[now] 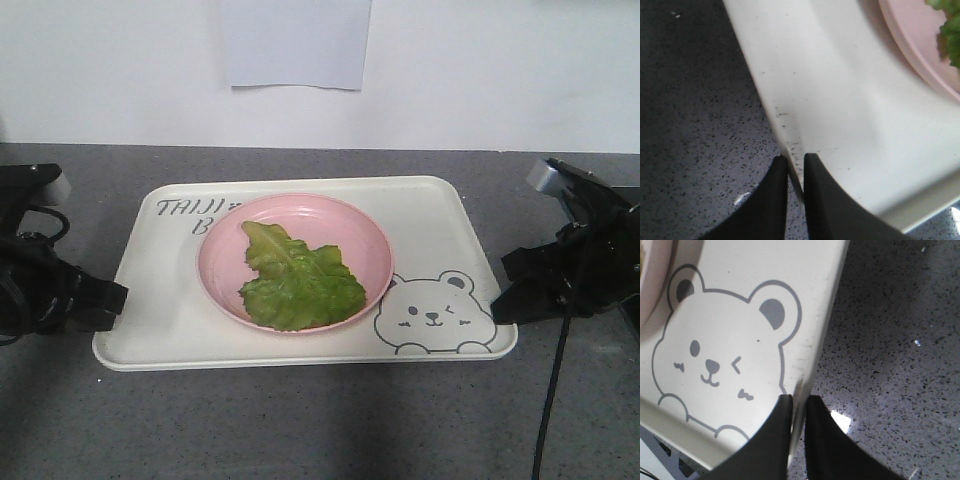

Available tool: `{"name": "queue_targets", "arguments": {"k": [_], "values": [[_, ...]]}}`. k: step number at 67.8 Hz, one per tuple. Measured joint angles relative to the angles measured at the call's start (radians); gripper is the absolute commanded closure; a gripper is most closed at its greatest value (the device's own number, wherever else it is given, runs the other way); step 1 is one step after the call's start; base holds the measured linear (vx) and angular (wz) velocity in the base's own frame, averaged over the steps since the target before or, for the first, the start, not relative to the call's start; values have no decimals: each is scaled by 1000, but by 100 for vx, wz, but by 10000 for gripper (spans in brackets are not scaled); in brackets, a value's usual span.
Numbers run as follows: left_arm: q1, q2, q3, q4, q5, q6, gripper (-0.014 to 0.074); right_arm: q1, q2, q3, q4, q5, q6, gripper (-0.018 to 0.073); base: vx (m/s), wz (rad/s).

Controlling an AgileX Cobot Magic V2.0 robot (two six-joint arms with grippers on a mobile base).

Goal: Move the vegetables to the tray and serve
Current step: 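Hold the tray with both grippers as the base stops at the counter, then lower the tray onto the counter with both grippers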

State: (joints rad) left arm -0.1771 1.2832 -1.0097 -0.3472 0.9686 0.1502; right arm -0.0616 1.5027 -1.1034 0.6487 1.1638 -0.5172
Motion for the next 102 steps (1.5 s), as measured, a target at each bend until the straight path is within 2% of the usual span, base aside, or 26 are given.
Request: {"name": "queue_targets", "arguments": {"k": [25, 47, 73, 89, 96, 102], "values": [[0, 0, 0, 0, -1, 0, 602, 0, 0, 0, 0, 0, 0, 562, 0, 0], [0, 38, 0, 29, -2, -2, 602, 5, 35, 0, 8, 2, 22, 562, 0, 0], [-7, 173, 0, 44, -1, 7, 602, 101, 134, 0, -155, -6, 157, 562, 0, 0], [-8, 195, 0, 65, 1, 7, 593, 123, 143, -3, -191, -12, 196, 538, 0, 0], [-8, 196, 0, 65, 7, 7, 562, 125, 143, -3, -205, -11, 201, 505, 0, 0], [-8, 196, 0, 66, 8, 9, 501, 128, 143, -3, -211, -1, 201, 461, 0, 0]]}}
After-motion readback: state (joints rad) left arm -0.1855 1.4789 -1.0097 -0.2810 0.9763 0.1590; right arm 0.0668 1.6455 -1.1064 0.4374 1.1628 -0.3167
